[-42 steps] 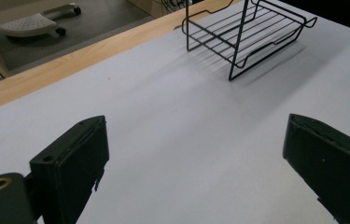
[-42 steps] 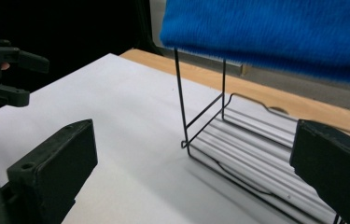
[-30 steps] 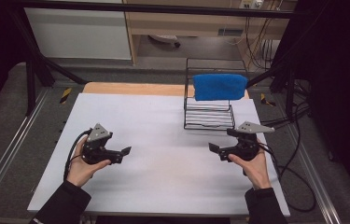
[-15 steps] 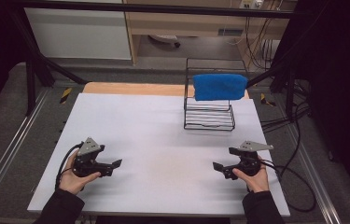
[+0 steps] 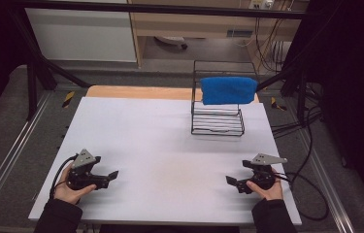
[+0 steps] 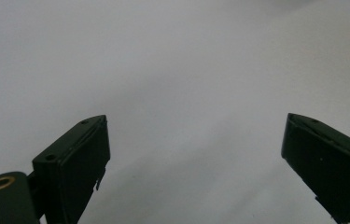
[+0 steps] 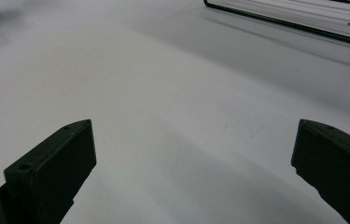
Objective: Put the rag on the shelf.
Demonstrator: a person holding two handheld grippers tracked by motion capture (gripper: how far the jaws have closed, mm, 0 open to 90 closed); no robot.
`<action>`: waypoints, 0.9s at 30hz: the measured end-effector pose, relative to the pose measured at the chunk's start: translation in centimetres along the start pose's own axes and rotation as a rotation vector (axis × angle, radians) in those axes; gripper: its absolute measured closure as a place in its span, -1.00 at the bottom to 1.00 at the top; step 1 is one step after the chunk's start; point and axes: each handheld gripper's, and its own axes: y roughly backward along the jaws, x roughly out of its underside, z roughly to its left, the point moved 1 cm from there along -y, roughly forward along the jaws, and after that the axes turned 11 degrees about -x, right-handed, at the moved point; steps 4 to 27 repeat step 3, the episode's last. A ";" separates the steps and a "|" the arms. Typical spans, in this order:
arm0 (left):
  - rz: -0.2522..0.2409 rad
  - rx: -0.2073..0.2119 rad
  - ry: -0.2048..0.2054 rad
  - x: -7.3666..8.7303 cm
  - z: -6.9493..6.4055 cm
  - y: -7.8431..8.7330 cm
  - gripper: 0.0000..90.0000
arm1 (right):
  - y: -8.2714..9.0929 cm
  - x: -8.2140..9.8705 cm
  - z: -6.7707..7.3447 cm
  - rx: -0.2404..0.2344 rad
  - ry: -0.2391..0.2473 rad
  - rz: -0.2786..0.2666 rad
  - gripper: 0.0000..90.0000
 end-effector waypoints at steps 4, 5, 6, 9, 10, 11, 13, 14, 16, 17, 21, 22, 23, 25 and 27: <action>0.002 0.001 -0.008 0.1 -0.1 0.0 -0.82 | 0.0 0.0 0.0 -0.001 -0.002 0.000 -0.99; 0.002 0.001 -0.008 0.1 -0.1 0.0 -0.82 | 0.0 0.0 0.0 -0.001 -0.002 0.000 -0.99; 0.002 0.001 -0.008 0.1 -0.1 0.0 -0.82 | 0.0 0.0 0.0 -0.001 -0.002 0.000 -0.99; 0.002 0.001 -0.008 0.1 -0.1 0.0 -0.82 | 0.0 0.0 0.0 -0.001 -0.002 0.000 -0.99; 0.002 0.001 -0.008 0.1 -0.1 0.0 -0.82 | 0.0 0.0 0.0 -0.001 -0.002 0.000 -0.99; 0.002 0.001 -0.008 0.1 -0.1 0.0 -0.82 | 0.0 0.0 0.0 -0.001 -0.002 0.000 -0.99; 0.002 0.001 -0.008 0.1 -0.1 0.0 -0.82 | 0.0 0.0 0.0 -0.001 -0.002 0.000 -0.99; 0.002 0.001 -0.008 0.1 -0.1 0.0 -0.82 | 0.0 0.0 0.0 -0.001 -0.002 0.000 -0.99; 0.002 0.001 -0.008 0.1 -0.1 0.0 -0.82 | 0.0 0.0 0.0 -0.001 -0.002 0.000 -0.99; 0.002 0.001 -0.008 0.1 -0.1 0.0 -0.82 | 0.0 0.0 0.0 -0.001 -0.002 0.000 -0.99; 0.002 0.001 -0.008 0.1 -0.1 0.0 -0.82 | 0.0 0.0 0.0 -0.001 -0.002 0.000 -0.99; 0.002 0.001 -0.008 0.1 -0.1 0.0 -0.82 | 0.0 0.0 0.0 -0.001 -0.002 0.000 -0.99; 0.002 0.001 -0.008 0.1 -0.1 0.0 -0.82 | 0.0 0.0 0.0 -0.001 -0.002 0.000 -0.99; 0.002 0.001 -0.008 0.1 -0.1 0.0 -0.82 | 0.0 0.0 0.0 -0.001 -0.002 0.000 -0.99; 0.002 0.001 -0.008 0.1 -0.1 0.0 -0.82 | 0.0 0.0 0.0 -0.001 -0.002 0.000 -0.99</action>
